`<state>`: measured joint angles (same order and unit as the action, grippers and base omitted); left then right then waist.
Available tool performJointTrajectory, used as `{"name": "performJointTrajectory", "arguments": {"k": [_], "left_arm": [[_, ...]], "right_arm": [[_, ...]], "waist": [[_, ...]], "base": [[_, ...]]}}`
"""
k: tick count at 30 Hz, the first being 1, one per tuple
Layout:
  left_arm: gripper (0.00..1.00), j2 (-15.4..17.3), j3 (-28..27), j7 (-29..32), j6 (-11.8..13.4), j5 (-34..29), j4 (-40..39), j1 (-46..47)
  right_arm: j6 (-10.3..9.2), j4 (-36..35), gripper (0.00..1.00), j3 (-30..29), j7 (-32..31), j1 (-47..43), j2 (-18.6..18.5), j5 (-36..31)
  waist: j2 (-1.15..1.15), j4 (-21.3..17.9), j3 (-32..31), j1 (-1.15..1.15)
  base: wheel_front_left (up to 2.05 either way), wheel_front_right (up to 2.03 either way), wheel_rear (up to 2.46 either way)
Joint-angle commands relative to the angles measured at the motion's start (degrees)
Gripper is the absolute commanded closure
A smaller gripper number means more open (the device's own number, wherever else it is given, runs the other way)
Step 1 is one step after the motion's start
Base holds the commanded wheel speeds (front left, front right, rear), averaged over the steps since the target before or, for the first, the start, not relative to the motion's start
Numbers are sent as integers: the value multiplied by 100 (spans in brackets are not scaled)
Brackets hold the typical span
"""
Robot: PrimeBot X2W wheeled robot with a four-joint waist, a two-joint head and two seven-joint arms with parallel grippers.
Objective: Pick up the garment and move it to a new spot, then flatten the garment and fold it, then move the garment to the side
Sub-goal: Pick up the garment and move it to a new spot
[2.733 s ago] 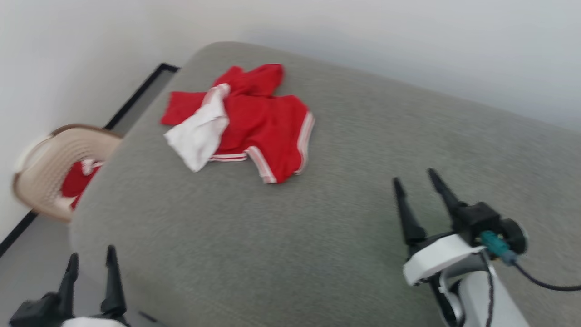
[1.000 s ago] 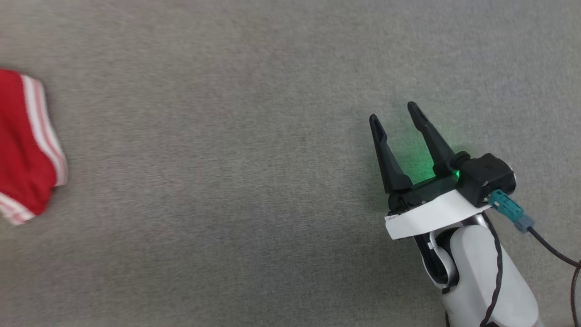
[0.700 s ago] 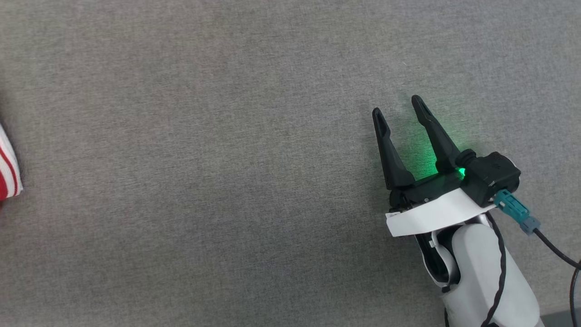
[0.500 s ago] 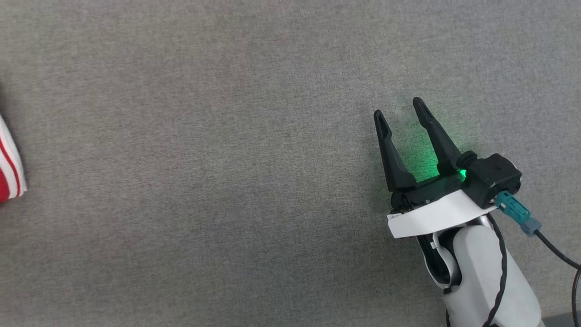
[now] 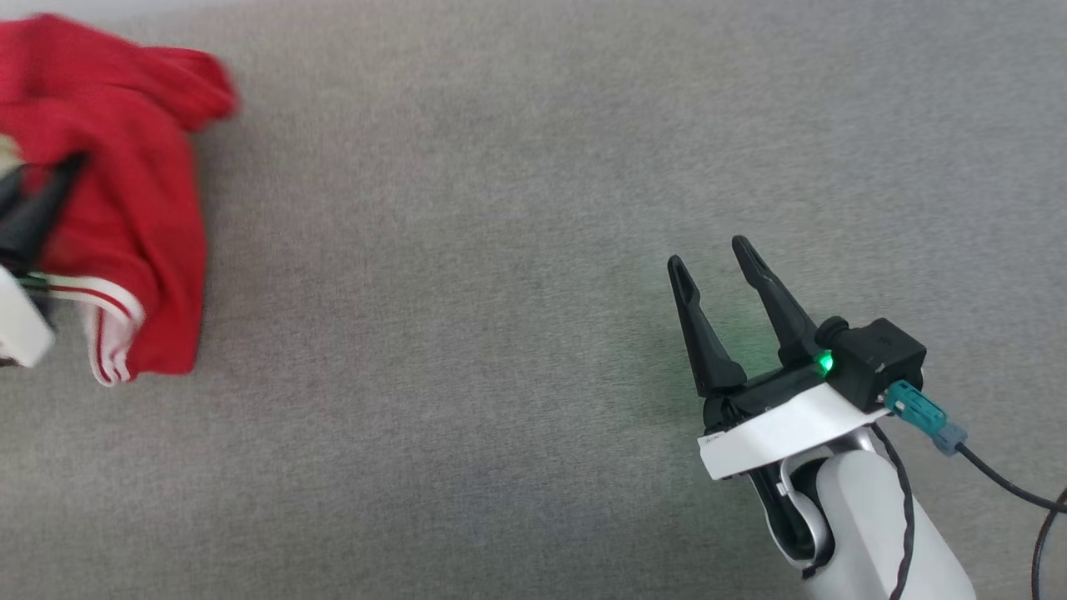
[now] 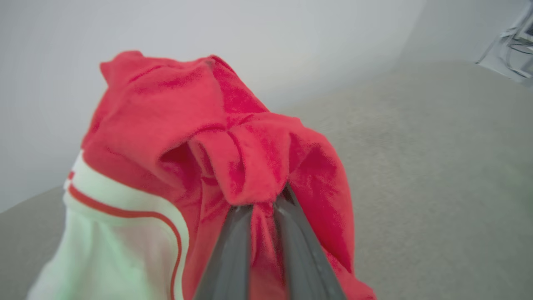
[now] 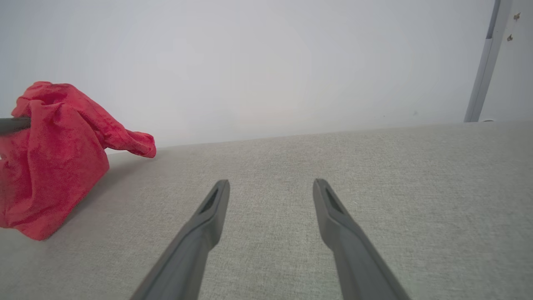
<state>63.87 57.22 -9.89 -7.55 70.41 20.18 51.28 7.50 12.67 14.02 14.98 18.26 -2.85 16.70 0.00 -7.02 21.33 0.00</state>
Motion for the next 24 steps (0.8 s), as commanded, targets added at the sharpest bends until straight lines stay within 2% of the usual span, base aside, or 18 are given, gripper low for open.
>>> {"name": "performJointTrajectory", "arguments": {"k": [1,8,12,18,22,24], "left_arm": [[100,7,177,-39,13,-173,-391,210],[100,-77,879,268,13,-585,-1705,941],[100,-315,1156,439,13,-680,-2138,1376],[100,-851,1496,1196,13,-868,-2266,1883],[100,-972,1575,1588,13,-918,-2223,2005],[100,-932,1590,1734,13,-934,-2141,1986]], "right_arm": [[-2,-3,0,16,30,-101,-15,110],[-2,-148,0,44,30,-219,-9,442],[-2,-318,0,11,30,-248,-7,676],[-2,-601,0,101,30,-254,-6,1089],[-2,-809,0,225,30,-333,-1,1418],[-2,-860,0,289,30,-408,-3,1531]], "waist": [[0,-92,-213,0],[0,-628,-119,0],[0,-1027,148,0],[0,-1745,681,0],[0,-2255,960,0],[0,-2473,1034,0]], "base": [[0,0,0],[0,0,0],[0,0,0],[0,0,0],[0,0,0],[0,0,0]]}}
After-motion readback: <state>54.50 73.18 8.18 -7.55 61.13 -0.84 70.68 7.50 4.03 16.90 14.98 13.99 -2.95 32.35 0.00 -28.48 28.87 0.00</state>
